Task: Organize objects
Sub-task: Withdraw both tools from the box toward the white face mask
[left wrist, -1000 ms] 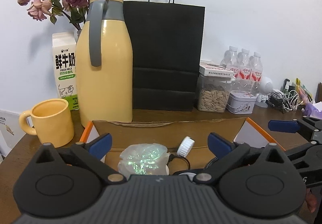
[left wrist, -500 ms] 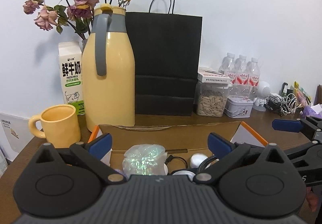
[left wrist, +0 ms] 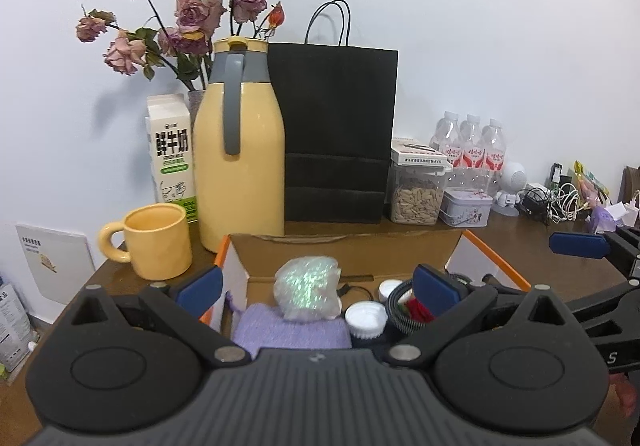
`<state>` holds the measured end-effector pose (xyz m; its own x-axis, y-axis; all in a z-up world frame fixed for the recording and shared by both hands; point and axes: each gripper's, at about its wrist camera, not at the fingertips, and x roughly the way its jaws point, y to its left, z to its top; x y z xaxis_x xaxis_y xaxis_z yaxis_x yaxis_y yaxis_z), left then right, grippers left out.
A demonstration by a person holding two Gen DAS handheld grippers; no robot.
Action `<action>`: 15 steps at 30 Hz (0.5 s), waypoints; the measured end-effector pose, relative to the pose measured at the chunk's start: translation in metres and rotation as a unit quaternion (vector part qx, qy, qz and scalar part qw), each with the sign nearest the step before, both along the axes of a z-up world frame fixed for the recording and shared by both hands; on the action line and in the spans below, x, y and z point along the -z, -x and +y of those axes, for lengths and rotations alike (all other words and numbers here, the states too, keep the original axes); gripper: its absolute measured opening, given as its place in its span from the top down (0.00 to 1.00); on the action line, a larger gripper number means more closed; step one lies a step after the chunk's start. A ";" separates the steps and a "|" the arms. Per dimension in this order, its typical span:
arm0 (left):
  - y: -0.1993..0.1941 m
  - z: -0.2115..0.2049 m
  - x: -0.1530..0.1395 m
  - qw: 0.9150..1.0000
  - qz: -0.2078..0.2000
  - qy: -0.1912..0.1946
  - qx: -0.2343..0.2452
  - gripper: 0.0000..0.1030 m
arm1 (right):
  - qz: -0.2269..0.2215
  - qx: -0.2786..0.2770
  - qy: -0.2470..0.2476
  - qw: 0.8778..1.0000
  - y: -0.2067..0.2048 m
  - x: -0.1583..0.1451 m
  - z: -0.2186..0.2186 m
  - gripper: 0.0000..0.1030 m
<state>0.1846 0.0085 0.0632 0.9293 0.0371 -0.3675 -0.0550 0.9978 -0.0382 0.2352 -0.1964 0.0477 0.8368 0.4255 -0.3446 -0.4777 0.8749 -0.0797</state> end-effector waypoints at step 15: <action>0.059 0.020 0.010 0.999 0.049 -0.006 -0.015 0.00 | 0.036 -0.027 0.025 0.999 0.064 0.015 0.009 0.00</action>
<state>0.1252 0.0290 0.0529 0.8876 0.0704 -0.4552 -0.0886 0.9959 -0.0188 0.1710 -0.1879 0.0330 0.7857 0.4502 -0.4243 -0.5300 0.8436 -0.0863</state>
